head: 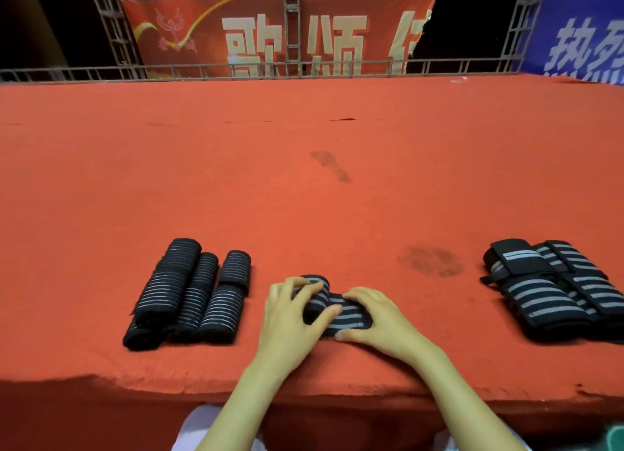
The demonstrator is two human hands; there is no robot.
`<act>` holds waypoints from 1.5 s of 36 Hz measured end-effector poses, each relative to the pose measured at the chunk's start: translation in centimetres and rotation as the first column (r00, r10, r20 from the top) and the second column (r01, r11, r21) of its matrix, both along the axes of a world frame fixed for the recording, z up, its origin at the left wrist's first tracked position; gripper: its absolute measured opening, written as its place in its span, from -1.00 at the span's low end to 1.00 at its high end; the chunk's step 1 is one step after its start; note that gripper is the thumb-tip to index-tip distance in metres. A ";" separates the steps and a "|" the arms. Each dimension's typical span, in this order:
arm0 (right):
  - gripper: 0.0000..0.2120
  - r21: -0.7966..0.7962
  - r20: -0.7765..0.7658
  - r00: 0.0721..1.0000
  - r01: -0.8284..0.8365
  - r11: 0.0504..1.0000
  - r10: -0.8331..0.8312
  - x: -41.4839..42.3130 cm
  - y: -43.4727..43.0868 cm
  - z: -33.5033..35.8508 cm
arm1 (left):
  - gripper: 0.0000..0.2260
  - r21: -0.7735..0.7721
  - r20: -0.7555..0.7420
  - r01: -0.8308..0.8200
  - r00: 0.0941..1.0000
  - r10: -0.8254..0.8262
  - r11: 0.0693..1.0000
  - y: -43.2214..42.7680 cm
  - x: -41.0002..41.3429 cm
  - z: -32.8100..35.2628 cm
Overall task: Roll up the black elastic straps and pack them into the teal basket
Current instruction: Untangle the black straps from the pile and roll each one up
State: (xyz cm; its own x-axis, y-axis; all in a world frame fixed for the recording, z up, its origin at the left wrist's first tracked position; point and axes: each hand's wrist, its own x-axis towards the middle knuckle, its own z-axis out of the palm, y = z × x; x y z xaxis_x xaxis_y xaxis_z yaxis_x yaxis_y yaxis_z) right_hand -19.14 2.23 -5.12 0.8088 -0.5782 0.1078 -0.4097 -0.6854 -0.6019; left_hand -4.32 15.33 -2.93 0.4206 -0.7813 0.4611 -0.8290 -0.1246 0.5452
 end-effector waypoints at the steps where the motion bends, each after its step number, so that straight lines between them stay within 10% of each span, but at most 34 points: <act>1: -0.05 0.018 0.031 0.999 0.012 1.000 -0.013 -0.4 -0.2 -0.2 | -0.58 -0.010 -0.067 0.042 0.997 -0.043 0.999 -0.1 -0.3 0.1; 6: -0.17 0.071 0.098 0.987 0.124 0.990 -0.131 -1.5 -0.5 -0.7 | -0.85 -0.043 -0.216 0.111 0.969 -0.118 0.993 0.0 0.0 0.6; 18: -0.68 0.125 0.210 0.950 0.208 0.970 -0.231 -1.7 0.0 -0.8 | -0.55 0.139 -0.569 -0.064 0.811 0.132 0.988 -0.6 0.8 -0.8; 26: -0.86 0.161 0.306 0.893 0.292 0.943 -0.329 -1.7 0.3 -0.7 | -0.49 0.061 -0.276 -0.144 0.949 0.156 0.988 -2.4 -2.7 0.0; 33: -0.82 0.454 0.497 0.545 0.500 0.738 -0.675 -2.6 -0.4 -0.6 | -0.55 0.070 0.028 -0.033 0.999 0.031 0.997 -4.6 -4.9 0.5; 39: -0.75 0.490 0.335 0.718 0.420 0.764 -0.610 -2.8 -1.2 -0.1 | -0.83 -0.070 -0.473 0.254 0.843 -0.256 0.965 -5.7 -5.6 2.3; 44: -0.76 0.657 0.220 0.831 0.262 0.707 -0.512 -4.3 -1.2 2.1 | -0.63 0.029 -0.481 0.083 0.875 -0.059 0.996 -5.7 -5.0 1.0; 48: -0.67 0.714 0.193 0.861 0.206 0.669 -0.471 -5.0 -0.9 2.0 | -0.59 0.263 -0.676 0.177 0.735 0.050 0.948 -5.7 -5.2 0.7; 54: -0.42 0.677 0.361 0.859 0.026 0.735 -0.363 -7.1 -1.2 3.1 | -0.37 -0.067 -0.802 0.277 0.557 -0.217 0.959 -5.3 -5.7 0.1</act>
